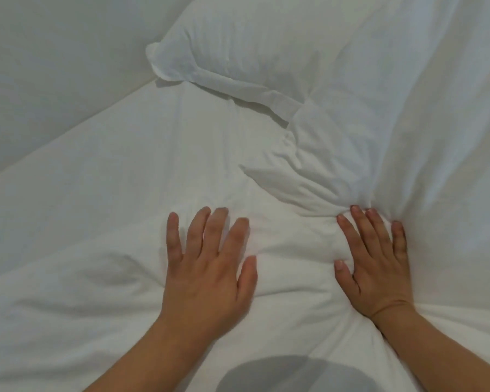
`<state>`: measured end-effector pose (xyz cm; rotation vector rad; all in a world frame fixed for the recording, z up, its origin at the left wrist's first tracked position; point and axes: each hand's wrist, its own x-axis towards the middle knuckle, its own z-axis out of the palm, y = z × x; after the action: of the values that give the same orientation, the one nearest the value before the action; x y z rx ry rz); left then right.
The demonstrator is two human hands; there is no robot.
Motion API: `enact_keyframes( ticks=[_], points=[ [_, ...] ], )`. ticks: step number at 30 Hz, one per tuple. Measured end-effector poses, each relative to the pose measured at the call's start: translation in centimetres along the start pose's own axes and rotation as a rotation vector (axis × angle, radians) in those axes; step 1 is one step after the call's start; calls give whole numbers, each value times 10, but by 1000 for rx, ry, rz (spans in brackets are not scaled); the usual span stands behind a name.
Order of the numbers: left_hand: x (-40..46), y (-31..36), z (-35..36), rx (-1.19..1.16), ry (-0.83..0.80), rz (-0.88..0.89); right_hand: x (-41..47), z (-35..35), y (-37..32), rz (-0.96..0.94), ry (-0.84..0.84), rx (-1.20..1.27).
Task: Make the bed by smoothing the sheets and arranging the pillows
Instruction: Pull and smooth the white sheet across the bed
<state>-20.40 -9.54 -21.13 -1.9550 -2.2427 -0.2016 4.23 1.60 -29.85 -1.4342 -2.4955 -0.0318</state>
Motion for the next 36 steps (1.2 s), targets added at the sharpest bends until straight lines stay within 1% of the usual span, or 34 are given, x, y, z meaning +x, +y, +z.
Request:
enact_keyframes(
  ticks=[2, 3, 4, 7, 9, 12, 15, 16, 17, 19, 20, 21, 22, 23, 24, 25, 26, 27, 29, 30, 31, 32, 33, 34, 35, 36],
  points=[
    [-18, -13, 17, 19, -111, 27, 1, 1, 0, -6, 15, 11],
    [-15, -18, 29, 28, -150, 9, 1, 1, -1, -5, 26, 12],
    [-8, -21, 41, 27, -159, -13, 1, 1, -1, 1, 41, 11],
    [13, -22, 62, 12, -121, -63, 3, -3, -4, 9, 73, 1],
    [11, -24, 67, 21, -93, -60, 2, -7, -7, 15, 38, -32],
    [7, -29, 61, 7, -158, -70, 2, -25, -13, 72, -182, -120],
    [12, -34, 33, -126, -234, -54, 17, -69, -43, 216, -465, -193],
    [14, -40, 18, -131, -231, -31, 23, -88, -60, 264, -493, -167],
    [12, -50, 1, -84, -192, -2, 24, -106, -81, 283, -462, -106],
    [-10, -89, -26, 3, -33, -12, 7, -125, -133, 184, -355, 99],
    [-33, -115, -33, 20, -11, -60, -13, -125, -162, 97, -370, 189],
    [-62, -144, -33, 33, -76, -136, -39, -120, -190, -5, -426, 244],
    [-96, -174, -28, 60, -198, -253, -71, -107, -214, -111, -466, 239],
    [-130, -199, -26, 73, -363, -413, -103, -91, -233, -184, -507, 186],
    [-158, -214, -27, 58, -493, -576, -125, -76, -243, -215, -527, 114],
    [-177, -221, -32, 34, -550, -686, -138, -66, -247, -204, -539, 54],
    [-189, -219, -38, 27, -539, -727, -140, -62, -248, -170, -542, 28],
    [-197, -207, -48, 30, -474, -703, -137, -67, -247, -136, -566, 27],
    [-219, -157, -74, -33, -295, -565, -135, -90, -245, -134, -668, 37],
    [-235, -123, -86, -127, -244, -502, -143, -102, -242, -151, -688, 56],
    [-257, -89, -92, -218, -243, -439, -156, -114, -239, -167, -684, 83],
    [-285, -56, -93, -289, -296, -391, -174, -125, -235, -181, -676, 103],
    [-315, -30, -89, -308, -401, -367, -197, -135, -230, -204, -674, 106],
    [-345, -17, -83, -278, -473, -369, -221, -143, -223, -238, -673, 95],
    [-370, -16, -76, -226, -488, -424, -244, -151, -217, -276, -666, 76],
    [-390, -24, -69, -206, -467, -542, -264, -157, -210, -301, -647, 60]
  ],
)
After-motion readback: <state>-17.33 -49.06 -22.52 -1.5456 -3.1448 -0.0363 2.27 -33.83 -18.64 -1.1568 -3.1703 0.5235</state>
